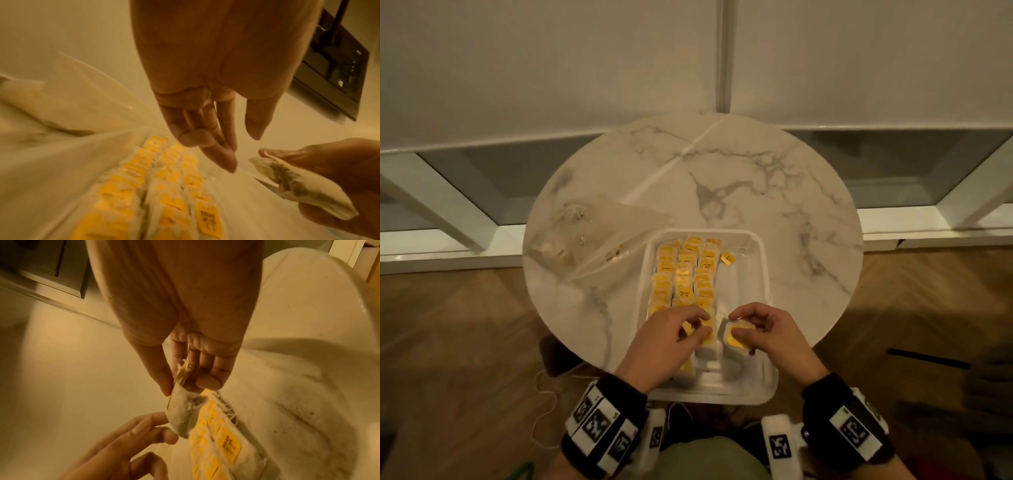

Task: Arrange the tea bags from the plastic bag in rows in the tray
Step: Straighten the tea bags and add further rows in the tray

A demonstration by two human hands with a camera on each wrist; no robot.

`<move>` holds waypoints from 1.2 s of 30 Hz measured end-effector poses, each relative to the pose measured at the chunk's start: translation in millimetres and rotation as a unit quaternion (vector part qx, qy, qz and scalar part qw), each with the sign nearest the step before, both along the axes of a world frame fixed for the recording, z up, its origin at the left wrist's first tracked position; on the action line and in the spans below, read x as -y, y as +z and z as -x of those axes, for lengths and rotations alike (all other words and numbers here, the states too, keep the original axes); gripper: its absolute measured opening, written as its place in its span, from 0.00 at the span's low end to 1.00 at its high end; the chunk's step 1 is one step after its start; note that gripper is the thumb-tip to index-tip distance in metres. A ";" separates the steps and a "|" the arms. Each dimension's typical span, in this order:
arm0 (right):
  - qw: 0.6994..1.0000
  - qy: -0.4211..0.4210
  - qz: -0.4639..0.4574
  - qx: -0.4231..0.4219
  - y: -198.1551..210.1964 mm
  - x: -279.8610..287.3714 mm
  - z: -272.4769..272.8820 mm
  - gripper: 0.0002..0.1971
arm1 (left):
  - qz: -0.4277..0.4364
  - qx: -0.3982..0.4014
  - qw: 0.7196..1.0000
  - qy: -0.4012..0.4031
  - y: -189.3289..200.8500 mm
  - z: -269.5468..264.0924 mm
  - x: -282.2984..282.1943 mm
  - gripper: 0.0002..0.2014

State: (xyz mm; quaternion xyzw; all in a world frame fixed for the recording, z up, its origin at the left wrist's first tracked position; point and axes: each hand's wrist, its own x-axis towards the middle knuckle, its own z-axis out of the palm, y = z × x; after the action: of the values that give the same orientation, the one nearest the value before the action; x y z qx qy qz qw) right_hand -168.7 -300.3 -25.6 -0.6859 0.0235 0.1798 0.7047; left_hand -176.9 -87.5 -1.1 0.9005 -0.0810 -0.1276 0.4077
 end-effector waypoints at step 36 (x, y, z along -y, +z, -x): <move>0.999 -0.006 0.023 -0.022 12.6 -47.1 -7.9 0.09 | 0.372 -0.170 0.889 0.204 -15.9 11.8 -8.1 0.06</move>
State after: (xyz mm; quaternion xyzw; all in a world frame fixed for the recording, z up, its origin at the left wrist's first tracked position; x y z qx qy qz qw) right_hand -160.9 -253.3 -13.0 -0.6980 0.0472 0.1900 0.6888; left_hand -188.7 -79.4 -17.0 0.6439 0.1338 -0.1532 0.7376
